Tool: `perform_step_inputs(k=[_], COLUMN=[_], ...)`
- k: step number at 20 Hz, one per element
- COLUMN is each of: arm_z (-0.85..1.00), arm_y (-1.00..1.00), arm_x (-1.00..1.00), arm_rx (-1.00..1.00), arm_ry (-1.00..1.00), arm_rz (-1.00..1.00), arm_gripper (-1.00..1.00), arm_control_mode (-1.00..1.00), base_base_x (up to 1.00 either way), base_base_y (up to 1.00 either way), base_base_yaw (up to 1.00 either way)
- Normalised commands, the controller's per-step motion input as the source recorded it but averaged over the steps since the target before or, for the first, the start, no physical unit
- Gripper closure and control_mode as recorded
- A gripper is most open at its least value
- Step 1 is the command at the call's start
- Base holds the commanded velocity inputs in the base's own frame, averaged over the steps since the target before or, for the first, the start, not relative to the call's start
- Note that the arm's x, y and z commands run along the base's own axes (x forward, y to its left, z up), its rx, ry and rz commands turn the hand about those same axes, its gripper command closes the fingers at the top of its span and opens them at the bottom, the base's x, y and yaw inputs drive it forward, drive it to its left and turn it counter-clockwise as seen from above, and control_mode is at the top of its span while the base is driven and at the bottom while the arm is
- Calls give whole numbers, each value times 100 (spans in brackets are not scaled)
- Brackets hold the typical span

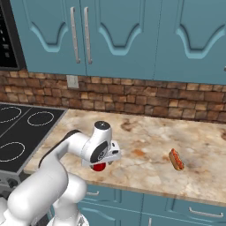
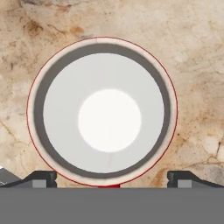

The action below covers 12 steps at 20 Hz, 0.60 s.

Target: Pick the mug from the counter and place it inside the microwave. Then close the microwave.

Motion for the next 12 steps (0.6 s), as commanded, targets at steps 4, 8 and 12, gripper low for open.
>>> perform_step_inputs(k=[4,8,12], arm_z=[0,0,0], arm_y=[0,0,0], arm_x=[0,0,0], arm_rx=[0,0,0], arm_ry=[0,0,0], arm_rz=[0,0,0], arm_gripper=[-100,-100,-100], arm_control_mode=[-100,-100,-100], base_base_x=[0,0,0], base_base_y=[0,0,0], base_base_yaw=[0,0,0])
